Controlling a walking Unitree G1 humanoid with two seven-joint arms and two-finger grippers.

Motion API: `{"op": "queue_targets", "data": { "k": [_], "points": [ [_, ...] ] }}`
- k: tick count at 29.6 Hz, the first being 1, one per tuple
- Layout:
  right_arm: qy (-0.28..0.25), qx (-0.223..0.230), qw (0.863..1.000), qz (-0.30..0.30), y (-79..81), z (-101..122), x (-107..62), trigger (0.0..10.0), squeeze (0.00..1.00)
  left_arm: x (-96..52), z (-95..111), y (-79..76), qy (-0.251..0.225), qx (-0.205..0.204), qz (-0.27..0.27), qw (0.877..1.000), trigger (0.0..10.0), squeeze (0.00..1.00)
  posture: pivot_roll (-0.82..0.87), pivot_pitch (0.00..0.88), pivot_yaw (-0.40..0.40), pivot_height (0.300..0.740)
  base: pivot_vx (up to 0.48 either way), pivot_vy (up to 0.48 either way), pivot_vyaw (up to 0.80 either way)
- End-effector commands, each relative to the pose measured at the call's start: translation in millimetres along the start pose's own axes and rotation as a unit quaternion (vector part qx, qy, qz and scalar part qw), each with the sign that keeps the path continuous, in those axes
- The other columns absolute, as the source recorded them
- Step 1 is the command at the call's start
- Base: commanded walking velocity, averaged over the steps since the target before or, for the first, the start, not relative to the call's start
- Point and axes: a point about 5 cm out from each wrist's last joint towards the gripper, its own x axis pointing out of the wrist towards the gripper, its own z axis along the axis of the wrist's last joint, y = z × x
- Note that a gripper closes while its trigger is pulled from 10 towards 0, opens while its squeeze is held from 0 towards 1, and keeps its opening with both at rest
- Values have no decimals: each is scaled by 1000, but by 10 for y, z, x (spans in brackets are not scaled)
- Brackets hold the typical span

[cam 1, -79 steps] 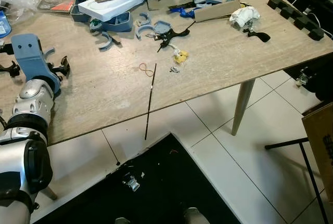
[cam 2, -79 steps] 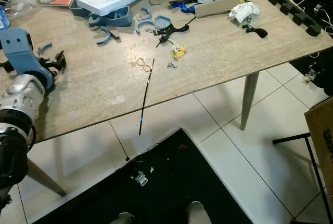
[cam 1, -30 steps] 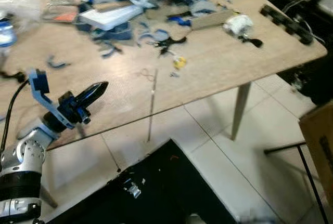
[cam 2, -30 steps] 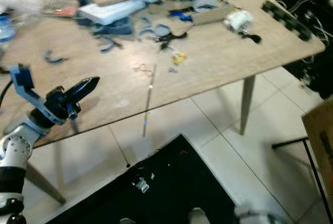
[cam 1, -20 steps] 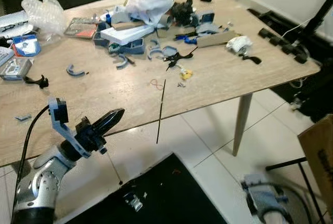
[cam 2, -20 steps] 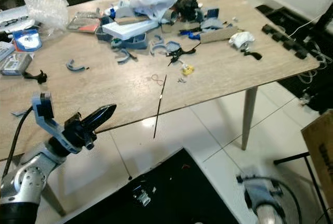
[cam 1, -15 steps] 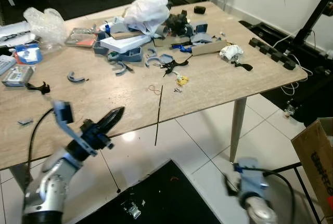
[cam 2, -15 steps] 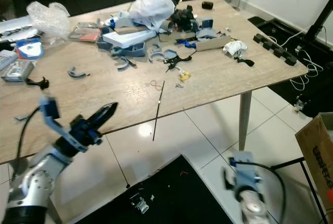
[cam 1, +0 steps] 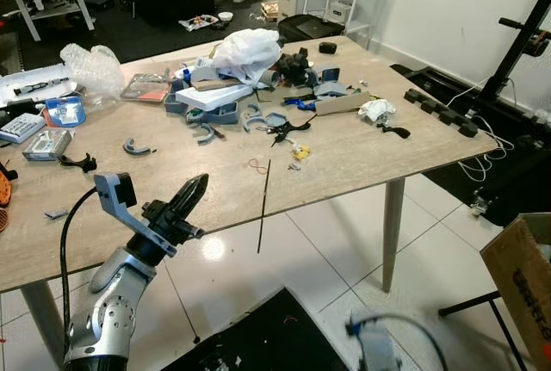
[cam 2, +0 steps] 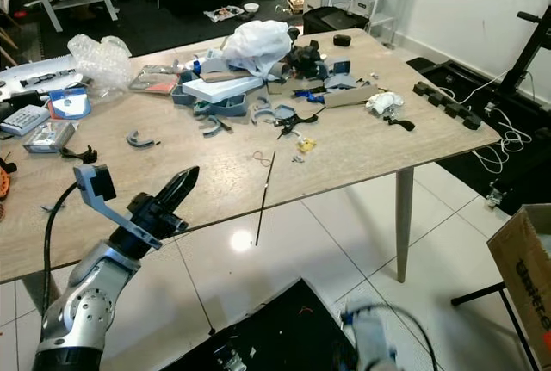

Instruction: Picking trash to rubbish bin

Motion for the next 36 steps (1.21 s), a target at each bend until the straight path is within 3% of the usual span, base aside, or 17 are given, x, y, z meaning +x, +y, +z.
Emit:
{"op": "queue_targets", "data": {
  "k": [1,6,16,36],
  "points": [
    [36,-9,999,-4,-8,-188,-36,10000,0,-5,-19,22,0,3,11,1000,10000,0,-73,129,34,740,0,0,0],
    [96,-33,995,-5,10,-537,-129,10000,0,14,15,45,-10,13,18,1000,10000,0,-73,120,33,740,48,0,0],
    [146,-34,989,-4,18,-852,-245,10000,0,49,35,65,-16,23,20,999,10000,0,-81,125,33,740,279,0,0],
    [170,-52,984,-1,-12,-980,-306,10000,0,73,45,42,-23,30,12,999,10000,0,-75,116,22,740,329,0,0]
  ]
}}
